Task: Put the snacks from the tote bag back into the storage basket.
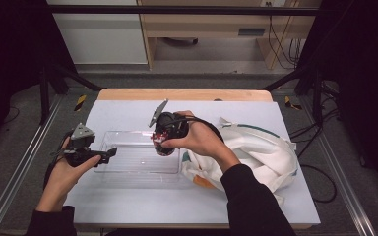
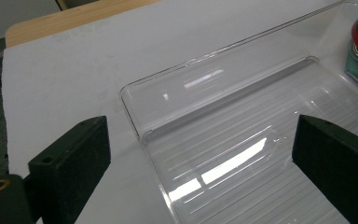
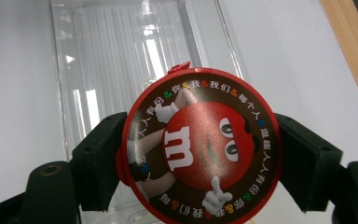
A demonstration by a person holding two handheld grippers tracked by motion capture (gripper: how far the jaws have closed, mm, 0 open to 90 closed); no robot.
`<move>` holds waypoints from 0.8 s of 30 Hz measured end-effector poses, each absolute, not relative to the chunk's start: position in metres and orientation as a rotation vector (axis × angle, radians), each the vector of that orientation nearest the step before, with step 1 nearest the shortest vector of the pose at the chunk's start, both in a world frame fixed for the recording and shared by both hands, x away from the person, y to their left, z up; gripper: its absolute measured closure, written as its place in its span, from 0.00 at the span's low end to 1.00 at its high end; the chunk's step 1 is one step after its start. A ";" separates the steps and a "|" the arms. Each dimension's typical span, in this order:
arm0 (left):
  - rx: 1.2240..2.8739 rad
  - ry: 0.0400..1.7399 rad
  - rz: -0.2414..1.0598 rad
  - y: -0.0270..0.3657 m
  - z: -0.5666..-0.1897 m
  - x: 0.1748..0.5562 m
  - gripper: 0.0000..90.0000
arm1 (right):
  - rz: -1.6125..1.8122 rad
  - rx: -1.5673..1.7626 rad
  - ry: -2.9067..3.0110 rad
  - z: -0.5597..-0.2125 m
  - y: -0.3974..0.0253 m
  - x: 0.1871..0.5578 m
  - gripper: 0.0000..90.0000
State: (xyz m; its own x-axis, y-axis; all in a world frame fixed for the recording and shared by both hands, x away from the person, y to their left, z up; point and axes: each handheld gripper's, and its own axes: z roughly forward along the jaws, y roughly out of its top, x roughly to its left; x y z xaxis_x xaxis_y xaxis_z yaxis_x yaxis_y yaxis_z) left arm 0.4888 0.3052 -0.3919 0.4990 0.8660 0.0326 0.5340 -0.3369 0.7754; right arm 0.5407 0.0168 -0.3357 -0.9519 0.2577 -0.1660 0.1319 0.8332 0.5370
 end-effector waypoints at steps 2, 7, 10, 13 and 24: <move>2.015 1.147 0.586 0.306 -0.391 0.488 0.05 | 0.786 0.300 2.796 -0.337 0.016 0.541 0.28; 2.011 1.154 0.589 0.307 -0.391 0.489 0.04 | 0.797 0.296 2.787 -0.339 0.017 0.541 0.28; 2.019 1.152 0.588 0.306 -0.391 0.489 0.04 | 0.806 0.300 2.786 -0.341 0.018 0.542 0.28; 2.023 1.152 0.589 0.305 -0.391 0.489 0.04 | 0.792 0.301 2.789 -0.343 0.019 0.544 0.28; 2.026 1.144 0.585 0.303 -0.392 0.489 0.04 | 0.767 0.322 2.807 -0.352 0.017 0.545 0.28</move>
